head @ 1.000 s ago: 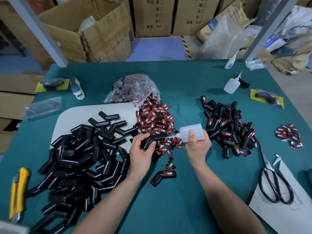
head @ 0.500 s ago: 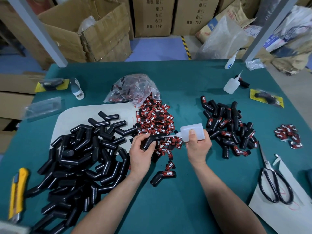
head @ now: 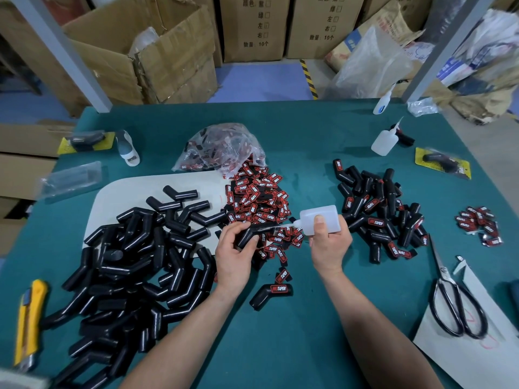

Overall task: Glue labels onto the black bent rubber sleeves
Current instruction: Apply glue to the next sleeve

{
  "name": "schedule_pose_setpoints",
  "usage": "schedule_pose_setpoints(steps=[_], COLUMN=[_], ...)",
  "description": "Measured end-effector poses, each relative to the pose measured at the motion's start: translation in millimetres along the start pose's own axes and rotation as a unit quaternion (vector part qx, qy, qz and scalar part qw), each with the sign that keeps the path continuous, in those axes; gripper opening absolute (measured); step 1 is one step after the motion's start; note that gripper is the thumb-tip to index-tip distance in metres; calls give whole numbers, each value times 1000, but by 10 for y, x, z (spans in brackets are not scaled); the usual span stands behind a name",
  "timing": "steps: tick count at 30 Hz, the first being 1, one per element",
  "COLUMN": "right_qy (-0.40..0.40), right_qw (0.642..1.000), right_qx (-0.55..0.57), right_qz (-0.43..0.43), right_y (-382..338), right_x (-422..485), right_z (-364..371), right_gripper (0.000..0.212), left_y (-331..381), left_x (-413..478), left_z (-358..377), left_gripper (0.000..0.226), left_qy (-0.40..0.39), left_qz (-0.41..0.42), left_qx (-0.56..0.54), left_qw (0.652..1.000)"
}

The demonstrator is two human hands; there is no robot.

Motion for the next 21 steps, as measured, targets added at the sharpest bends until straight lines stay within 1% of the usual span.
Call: schedule_pose_setpoints(steps=[7,13,17,21], right_qy=[-2,5,-6,7], right_qw=[1000,1000,1000,1000], right_qx=[-5,-9,-1,2], right_qz=[-6,-1,2,6], right_y=[2,22,31,49], right_x=[-5,13,-5,17], right_z=[8,-3,26,-8], right_gripper=[14,17,14,21], left_y=[54,60,71,80], left_x=[1,5,0,-3], left_z=[-8,2,-1,-11], left_gripper=[48,48,48,48], left_qy=[-2,-2,0,2], left_qz=[21,26,27,23], left_qx=[11,16,12,11], left_qw=[1000,1000,1000,1000])
Point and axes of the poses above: each hand's wrist, its own x-axis towards the middle knuckle, its own z-axis out of the palm, y = z × x, the point moved 10 cm from there along x, towards the middle knuckle, and after that the axes turned 11 degrees about y, right-handed, at the moved point
